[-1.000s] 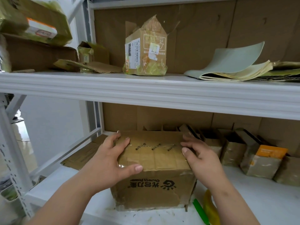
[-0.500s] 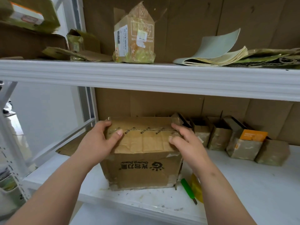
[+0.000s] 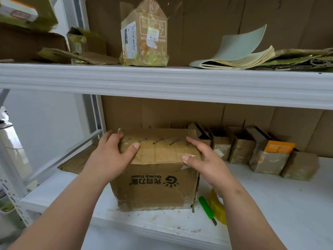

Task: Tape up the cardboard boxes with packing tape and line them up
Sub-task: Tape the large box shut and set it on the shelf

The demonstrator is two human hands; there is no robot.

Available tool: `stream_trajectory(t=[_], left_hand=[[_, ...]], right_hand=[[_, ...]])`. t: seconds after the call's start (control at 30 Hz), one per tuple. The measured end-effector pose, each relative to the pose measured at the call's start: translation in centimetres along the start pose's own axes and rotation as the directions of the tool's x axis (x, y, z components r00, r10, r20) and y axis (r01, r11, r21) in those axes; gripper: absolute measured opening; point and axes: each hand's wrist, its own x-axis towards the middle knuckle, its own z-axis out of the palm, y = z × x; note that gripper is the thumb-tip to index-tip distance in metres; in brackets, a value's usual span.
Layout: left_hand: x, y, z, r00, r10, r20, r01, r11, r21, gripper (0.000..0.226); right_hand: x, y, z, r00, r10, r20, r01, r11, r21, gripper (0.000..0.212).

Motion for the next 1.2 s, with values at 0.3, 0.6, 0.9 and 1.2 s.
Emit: stream_trajectory(t=[0.3, 0.6, 0.9, 1.2], left_hand=[[1.2, -0.8, 0.4, 0.995, -0.089, -0.053, 0.078, 0.979, -0.191, 0.057], [0.5, 0.5, 0.4, 0.987, 0.084, -0.134, -0.064, 0.987, 0.149, 0.053], [-1.0, 3.9, 0.7, 0.96, 0.271, -0.075, -0.243, 0.934, 0.261, 0.055], [-4.0, 6.1, 3.5, 0.904, 0.373, -0.207, -0.346, 0.925, 0.157, 0.043]], right_hand=[[0.3, 0.7, -0.2, 0.997, -0.02, -0.069, 0.021, 1.0, 0.017, 0.069], [-0.7, 3.4, 1.0, 0.956, 0.172, -0.237, -0.112, 0.963, 0.245, 0.049], [-0.6, 9.6, -1.6, 0.907, 0.326, -0.266, -0.391, 0.888, -0.242, 0.034], [-3.4, 13.0, -1.7, 0.845, 0.524, -0.108, -0.398, 0.48, -0.782, 0.058]])
